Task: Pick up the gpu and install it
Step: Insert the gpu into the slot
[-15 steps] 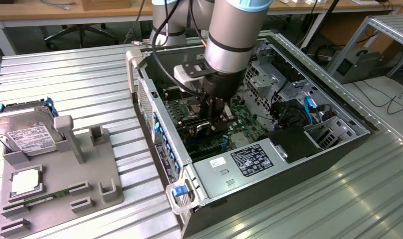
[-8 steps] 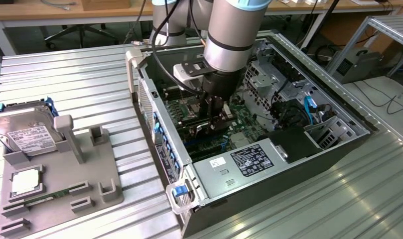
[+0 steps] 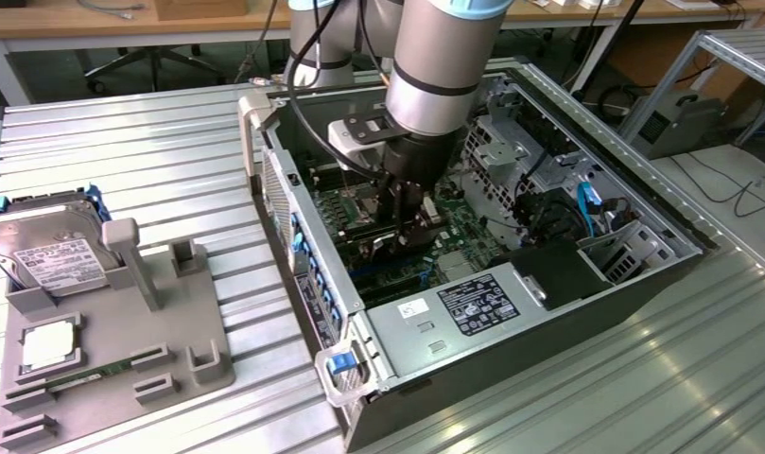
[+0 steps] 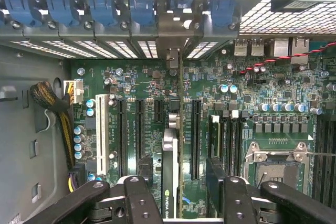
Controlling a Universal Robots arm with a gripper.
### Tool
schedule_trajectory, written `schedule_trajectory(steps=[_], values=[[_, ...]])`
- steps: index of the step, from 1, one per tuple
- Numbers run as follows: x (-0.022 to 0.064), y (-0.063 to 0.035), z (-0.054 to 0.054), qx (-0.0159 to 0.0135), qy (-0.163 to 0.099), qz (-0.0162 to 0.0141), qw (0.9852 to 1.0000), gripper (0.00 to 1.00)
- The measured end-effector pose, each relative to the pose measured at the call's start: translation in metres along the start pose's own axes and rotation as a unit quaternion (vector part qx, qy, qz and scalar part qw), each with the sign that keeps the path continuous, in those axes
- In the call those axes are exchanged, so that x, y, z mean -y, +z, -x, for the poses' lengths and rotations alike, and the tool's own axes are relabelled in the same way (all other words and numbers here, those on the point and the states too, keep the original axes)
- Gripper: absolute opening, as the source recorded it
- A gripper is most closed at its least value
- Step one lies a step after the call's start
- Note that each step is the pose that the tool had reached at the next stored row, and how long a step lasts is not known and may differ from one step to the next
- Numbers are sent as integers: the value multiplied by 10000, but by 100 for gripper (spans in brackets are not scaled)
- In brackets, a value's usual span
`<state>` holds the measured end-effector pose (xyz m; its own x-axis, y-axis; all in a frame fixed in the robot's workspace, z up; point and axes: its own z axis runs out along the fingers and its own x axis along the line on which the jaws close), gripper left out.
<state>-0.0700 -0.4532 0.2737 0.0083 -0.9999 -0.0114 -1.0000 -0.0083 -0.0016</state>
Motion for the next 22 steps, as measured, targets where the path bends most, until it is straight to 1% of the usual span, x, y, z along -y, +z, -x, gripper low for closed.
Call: schedule_trajectory(steps=[4,6,8,16,17,20,21,22], values=[[0,2,0,0,0,0,10000,53],[-4,35,0,1,0,-1,10000,53],[-14,72,-1,-10,0,0,10000,53],[-14,72,-1,-10,0,0,10000,53],[-14,72,-1,-10,0,-1,10000,52],[-14,72,-1,-10,0,-1,10000,33],[-14,72,-1,-10,0,-1,10000,33],[-14,72,-1,-10,0,0,10000,27]])
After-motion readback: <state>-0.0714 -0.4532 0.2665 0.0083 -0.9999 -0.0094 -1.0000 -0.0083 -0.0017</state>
